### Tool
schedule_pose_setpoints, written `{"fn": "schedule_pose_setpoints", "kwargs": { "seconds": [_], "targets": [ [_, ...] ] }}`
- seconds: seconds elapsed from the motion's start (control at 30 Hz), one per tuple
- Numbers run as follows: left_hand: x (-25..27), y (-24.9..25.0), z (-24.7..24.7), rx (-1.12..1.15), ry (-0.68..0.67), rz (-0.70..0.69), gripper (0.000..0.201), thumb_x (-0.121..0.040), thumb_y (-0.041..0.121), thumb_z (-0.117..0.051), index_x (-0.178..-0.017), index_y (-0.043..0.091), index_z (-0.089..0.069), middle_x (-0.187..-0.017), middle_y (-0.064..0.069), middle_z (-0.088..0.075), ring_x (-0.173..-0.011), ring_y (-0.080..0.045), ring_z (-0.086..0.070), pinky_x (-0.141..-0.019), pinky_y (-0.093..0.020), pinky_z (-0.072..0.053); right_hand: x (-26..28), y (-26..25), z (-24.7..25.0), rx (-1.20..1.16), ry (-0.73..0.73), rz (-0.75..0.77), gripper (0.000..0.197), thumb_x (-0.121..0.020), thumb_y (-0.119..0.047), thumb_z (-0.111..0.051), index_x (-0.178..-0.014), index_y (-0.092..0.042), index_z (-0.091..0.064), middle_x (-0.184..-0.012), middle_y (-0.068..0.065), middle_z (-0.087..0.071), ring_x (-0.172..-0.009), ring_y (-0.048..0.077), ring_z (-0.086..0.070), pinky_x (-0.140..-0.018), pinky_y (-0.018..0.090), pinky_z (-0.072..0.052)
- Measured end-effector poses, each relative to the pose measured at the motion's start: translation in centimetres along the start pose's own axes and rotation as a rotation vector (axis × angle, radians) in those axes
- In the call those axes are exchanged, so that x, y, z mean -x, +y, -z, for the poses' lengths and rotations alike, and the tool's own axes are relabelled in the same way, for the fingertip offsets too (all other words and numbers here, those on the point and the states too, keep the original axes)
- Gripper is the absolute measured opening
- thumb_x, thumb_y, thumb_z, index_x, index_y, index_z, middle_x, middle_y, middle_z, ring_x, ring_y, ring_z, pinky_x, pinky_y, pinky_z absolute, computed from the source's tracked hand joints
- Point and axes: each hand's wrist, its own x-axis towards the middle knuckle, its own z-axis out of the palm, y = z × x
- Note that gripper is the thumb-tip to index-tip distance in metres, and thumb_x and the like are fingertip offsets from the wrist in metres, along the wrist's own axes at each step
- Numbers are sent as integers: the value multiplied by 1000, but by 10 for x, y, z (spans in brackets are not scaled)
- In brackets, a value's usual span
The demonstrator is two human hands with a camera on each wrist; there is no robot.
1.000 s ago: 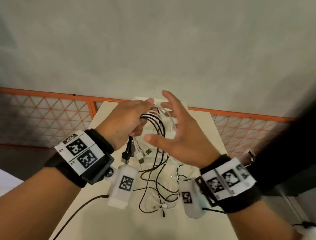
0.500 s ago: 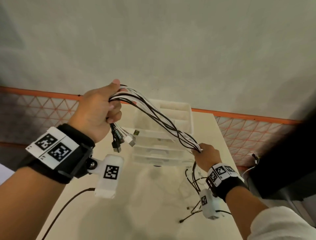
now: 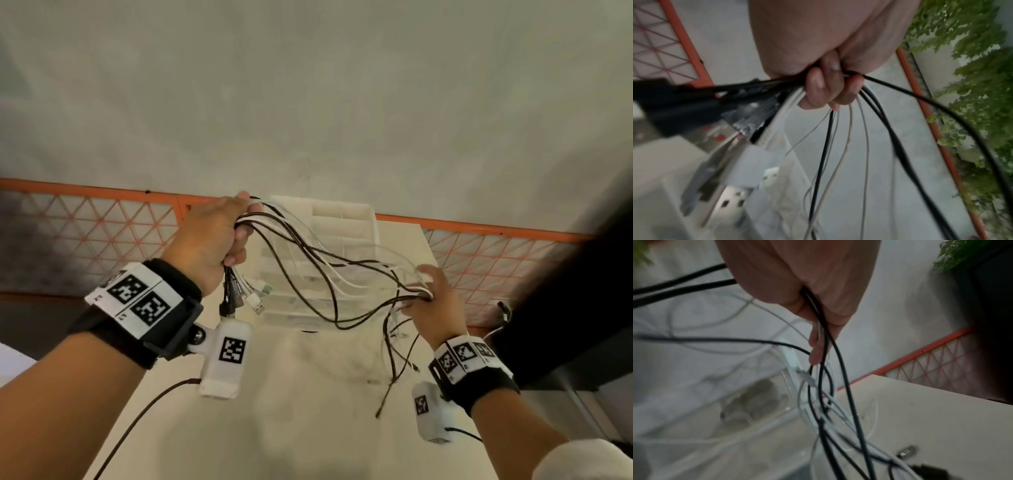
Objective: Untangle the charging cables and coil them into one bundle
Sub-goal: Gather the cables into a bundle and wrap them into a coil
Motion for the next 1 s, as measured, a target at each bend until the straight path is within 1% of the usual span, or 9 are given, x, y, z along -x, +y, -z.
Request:
{"fn": "schedule_pose_setpoints", "kwargs": {
  "seconds": [0.13,0.3,0.47,0.53,0.67,0.73,0.87,0.93,1.0],
  "targets": [
    [-6,-2,8,89,133,-87,24,-101,26,-52,-82,16,-63,-48,4,-42,-33,-6,-28,-35,-17,-20,8,-6,15,-78,53,133,69,-77,16,-45,-124,-34,-55,-100,-6,-72,-92,10,-70,-81,26,-51],
    [-3,16,4,181,104,-235,27,-101,33,-52,-104,7,-59,-45,11,-52,-36,-6,-31,-37,-19,-20,21,35,-6,326,-182,-33,47,-87,7,-49,-122,-17,-67,-109,12,-74,-100,30,-67,-80,25,-48],
    [4,11,-11,37,11,-188,27,-101,31,-54,-83,15,-67,-56,-3,-42,-35,-8,-26,-36,-17,-22,19,14,-12,316,-422,-56,70,-83,-12,-62,-147,-30,-41,-137,7,-60,-126,29,-56,-99,37,-51],
    [4,7,-12,-43,-11,-158,29,-101,32,-54,-81,17,-68,-58,-6,-41,-38,-10,-25,-36,-16,-22,20,-21,-4,187,-513,59,96,-77,-16,-75,-155,-34,-23,-153,5,-42,-141,25,-42,-110,41,-43],
    [16,-1,-29,-204,-83,-131,31,-101,35,-53,-86,14,-69,-47,1,-41,-38,-10,-25,-44,-21,-20,38,-113,13,-204,-374,423,118,-69,-52,-80,-157,-43,-2,-166,-12,-15,-153,11,-19,-120,40,-25],
    [28,0,-39,-294,-148,-152,33,-100,36,-54,-90,10,-71,-46,5,-36,-42,-13,-26,-47,-22,-23,50,-149,11,-158,-343,601,122,-72,-46,-82,-157,-41,4,-167,-11,-13,-154,10,-17,-121,38,-21],
    [37,13,-41,-300,-224,-210,34,-99,36,-56,-87,8,-72,-48,4,-33,-42,-12,-25,-43,-21,-22,59,-167,-11,-327,-544,497,94,-75,-13,-70,-156,-30,-27,-121,-8,-65,-116,16,-63,-101,27,-51],
    [34,21,-31,-287,-185,-234,34,-99,36,-56,-84,9,-71,-43,10,-37,-39,-8,-28,-43,-22,-19,60,-161,-15,-511,-553,415,76,-72,-15,-66,-146,-21,-47,-104,2,-73,-100,18,-71,-92,40,-56],
    [31,22,-22,-408,-135,-278,34,-99,37,-56,-85,9,-71,-39,15,-41,-36,-3,-36,-41,-17,-26,62,-161,-10,-592,-552,374,72,-77,-26,-69,-145,-20,-47,-97,9,-74,-91,17,-72,-84,27,-54]
  ]
}}
